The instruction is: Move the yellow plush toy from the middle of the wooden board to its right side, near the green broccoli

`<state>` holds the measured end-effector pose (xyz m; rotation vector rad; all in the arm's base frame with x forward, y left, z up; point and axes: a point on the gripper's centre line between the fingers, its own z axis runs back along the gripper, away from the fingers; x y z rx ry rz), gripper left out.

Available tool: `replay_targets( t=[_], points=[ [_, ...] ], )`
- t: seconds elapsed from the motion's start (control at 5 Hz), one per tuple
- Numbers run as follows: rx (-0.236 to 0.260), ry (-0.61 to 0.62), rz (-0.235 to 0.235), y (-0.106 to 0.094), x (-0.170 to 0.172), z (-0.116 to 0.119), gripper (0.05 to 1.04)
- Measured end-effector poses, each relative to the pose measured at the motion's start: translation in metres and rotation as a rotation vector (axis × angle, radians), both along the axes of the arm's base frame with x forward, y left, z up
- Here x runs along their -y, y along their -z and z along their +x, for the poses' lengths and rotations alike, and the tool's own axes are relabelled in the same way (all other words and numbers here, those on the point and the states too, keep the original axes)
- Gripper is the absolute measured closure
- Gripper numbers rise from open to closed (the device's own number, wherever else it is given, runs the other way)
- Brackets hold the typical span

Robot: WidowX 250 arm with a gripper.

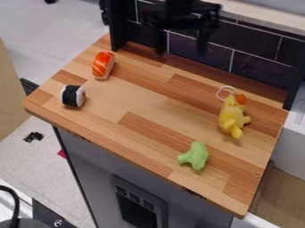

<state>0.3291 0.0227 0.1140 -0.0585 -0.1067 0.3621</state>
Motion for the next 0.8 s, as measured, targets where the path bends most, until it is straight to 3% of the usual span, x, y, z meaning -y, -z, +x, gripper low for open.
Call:
replay_targets(
  t=[0.4, 0.8],
  points=[
    [0.025, 0.194, 0.044, -0.001, -0.036, -0.013, 0.095],
    [0.023, 0.284, 0.073, 0.001, -0.045, -0.013, 0.095]
  ],
)
